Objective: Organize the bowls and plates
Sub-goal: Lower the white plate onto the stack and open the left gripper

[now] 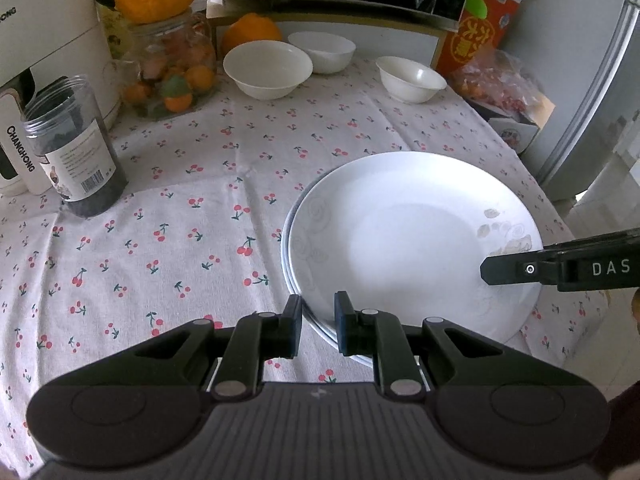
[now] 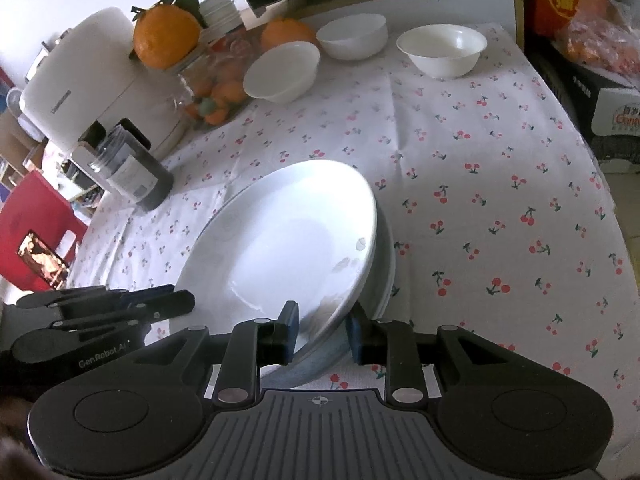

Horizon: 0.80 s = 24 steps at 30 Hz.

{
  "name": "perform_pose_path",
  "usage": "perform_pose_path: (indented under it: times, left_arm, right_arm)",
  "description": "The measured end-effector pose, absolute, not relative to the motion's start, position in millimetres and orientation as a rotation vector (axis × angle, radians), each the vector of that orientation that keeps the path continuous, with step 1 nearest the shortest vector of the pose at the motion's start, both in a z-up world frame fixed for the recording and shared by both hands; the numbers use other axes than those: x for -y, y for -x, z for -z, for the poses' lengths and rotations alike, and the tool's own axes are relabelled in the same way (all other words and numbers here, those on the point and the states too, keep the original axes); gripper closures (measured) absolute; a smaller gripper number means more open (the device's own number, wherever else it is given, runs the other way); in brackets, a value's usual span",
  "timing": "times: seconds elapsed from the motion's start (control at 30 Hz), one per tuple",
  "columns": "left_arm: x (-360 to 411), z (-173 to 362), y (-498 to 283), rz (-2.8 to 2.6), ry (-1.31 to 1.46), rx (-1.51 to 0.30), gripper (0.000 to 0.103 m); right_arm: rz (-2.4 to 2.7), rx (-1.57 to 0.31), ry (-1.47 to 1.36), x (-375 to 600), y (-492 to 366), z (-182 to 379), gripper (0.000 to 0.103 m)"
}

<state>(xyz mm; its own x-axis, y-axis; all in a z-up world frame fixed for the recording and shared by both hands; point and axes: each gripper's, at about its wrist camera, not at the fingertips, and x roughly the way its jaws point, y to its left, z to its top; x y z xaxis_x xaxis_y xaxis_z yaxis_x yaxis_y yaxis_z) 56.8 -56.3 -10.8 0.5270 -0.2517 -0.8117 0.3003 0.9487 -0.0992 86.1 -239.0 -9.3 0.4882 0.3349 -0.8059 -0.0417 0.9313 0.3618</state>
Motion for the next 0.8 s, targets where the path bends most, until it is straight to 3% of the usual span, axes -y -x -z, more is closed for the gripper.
perform_pose_path:
  times: [0.53,0.8]
  left_arm:
    - [51,10,-59,0.354,-0.003,-0.998,0.087]
    - [51,10,-59,0.362,-0.009,-1.005,0.087]
  right_arm:
    - [-0.275,-1.083,-0.343,247,-90,5,0.074]
    - [-0.304,-1.096,-0.403,257,-89,3,0.066]
